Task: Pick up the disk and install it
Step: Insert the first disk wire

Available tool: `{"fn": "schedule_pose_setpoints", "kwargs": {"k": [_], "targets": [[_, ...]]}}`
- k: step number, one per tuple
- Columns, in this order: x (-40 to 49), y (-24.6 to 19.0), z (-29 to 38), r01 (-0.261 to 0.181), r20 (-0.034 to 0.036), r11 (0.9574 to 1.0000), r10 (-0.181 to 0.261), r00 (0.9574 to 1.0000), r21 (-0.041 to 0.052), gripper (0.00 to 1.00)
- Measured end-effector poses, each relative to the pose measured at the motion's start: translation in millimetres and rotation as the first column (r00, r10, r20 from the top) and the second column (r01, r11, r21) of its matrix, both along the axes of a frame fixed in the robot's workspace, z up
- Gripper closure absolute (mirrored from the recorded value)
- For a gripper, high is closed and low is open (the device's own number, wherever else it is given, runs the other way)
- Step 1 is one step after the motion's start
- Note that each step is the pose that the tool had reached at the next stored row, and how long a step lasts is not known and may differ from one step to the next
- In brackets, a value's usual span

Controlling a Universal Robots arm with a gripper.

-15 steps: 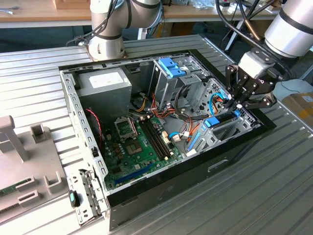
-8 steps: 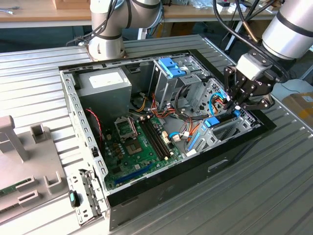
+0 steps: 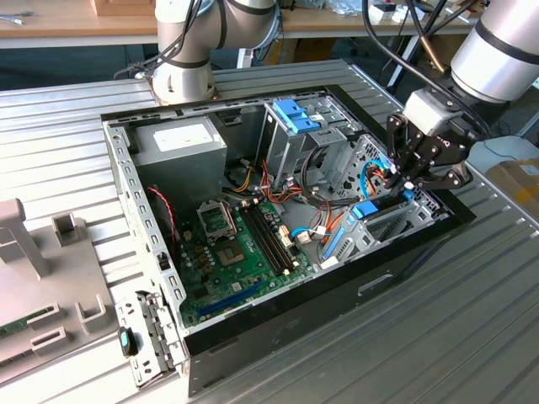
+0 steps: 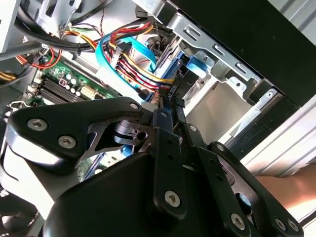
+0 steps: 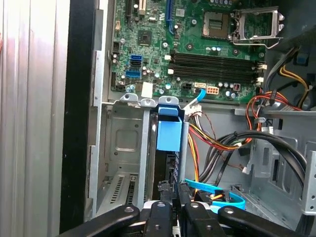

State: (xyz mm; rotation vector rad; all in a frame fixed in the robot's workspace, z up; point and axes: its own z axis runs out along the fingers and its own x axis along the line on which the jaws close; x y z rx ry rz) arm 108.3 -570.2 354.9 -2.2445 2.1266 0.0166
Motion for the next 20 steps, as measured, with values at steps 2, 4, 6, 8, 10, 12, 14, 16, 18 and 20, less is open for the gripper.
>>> {"fn": "schedule_pose_setpoints", "kwargs": {"k": [2,4,6,8,10,12,14,16,18,20], "targets": [[-0.1,0.0,-0.1,0.015,0.0,0.9999,-0.015,0.9999,-0.0001,0.84],[-1.1,0.0,-0.3,0.015,0.0004,0.9999,-0.015,0.9999,0.0015,0.84],[-2.8,0.1,-1.1,0.015,0.0037,0.9999,-0.015,0.9999,0.008,0.84],[-2.9,0.0,-2.1,0.015,0.0101,0.9999,-0.015,0.9998,0.0083,0.84],[-3.3,-0.1,-2.4,0.016,0.0198,0.9998,-0.016,0.9997,0.0083,0.84],[-3.6,0.1,-2.6,0.027,0.0253,0.9996,-0.027,0.9993,0.0065,0.84],[-3.7,0.0,-2.8,0.051,0.0255,0.9987,-0.051,0.9984,0.0045,0.84],[-4.0,0.0,-2.8,0.071,0.0256,0.9974,-0.072,0.9971,0.0044,0.84],[-5.6,0.1,-3.1,0.072,0.0261,0.9974,-0.072,0.9971,0.0045,0.84],[-6.7,0.0,-5.2,0.071,0.0292,0.9974,-0.072,0.997,0.0046,0.84]]}}
